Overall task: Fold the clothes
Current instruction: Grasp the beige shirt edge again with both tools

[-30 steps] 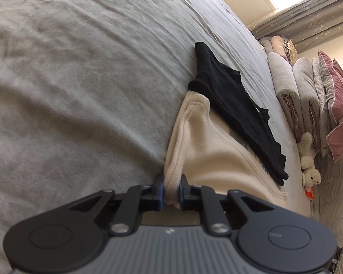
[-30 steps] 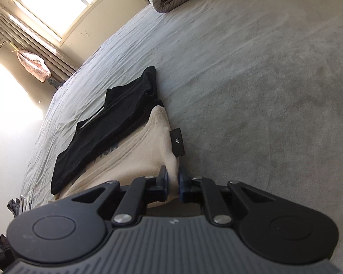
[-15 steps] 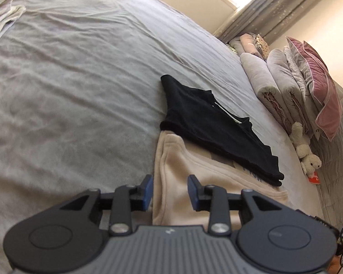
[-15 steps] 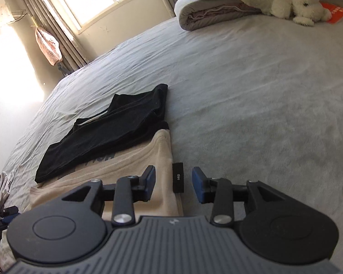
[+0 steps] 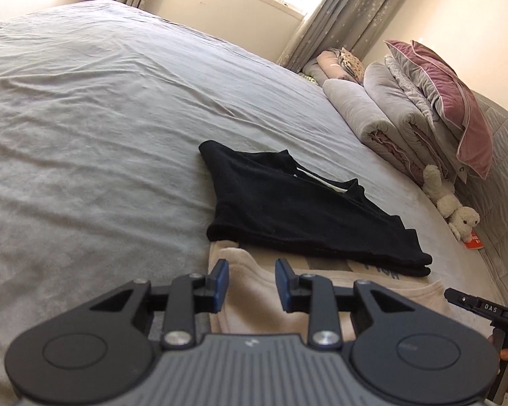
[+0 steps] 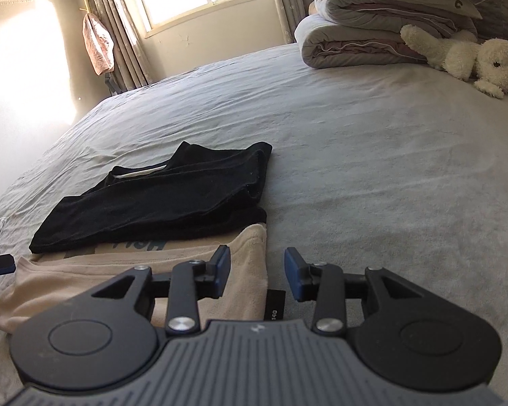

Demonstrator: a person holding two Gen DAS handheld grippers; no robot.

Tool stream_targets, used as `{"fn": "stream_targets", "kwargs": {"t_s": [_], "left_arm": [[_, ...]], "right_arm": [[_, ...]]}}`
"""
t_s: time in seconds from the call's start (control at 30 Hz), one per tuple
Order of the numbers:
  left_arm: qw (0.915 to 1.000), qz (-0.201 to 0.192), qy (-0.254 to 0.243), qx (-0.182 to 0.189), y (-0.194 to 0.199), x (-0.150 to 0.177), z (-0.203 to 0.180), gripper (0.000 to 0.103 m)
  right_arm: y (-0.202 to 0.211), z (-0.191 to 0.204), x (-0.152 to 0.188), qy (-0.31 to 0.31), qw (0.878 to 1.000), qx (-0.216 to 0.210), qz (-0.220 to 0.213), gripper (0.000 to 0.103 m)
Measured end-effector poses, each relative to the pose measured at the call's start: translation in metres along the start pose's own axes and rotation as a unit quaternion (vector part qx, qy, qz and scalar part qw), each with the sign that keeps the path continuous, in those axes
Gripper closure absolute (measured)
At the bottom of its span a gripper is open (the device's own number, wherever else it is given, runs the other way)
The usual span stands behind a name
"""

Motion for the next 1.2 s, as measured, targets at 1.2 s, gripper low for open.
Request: {"fn": "stream_targets", "kwargs": {"t_s": [1.2], "left_arm": [[0.9805, -0.098, -0.137, -0.101, 0.003, -0.011, -0.011, 0.072]], "right_arm": [[-0.023, 0.023, -0.002, 0.131, 0.987, 0.069, -0.060, 0.082]]}}
Point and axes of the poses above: each gripper's, at about its wrist camera, not at the fingertips, and y roughly against the way its jaws point, z to its left, x to its underside, the point moved 9 cm from there along -y, roughly the way its jaws point, and after that the axes turned 13 degrees about -z, right-handed, at the moved point
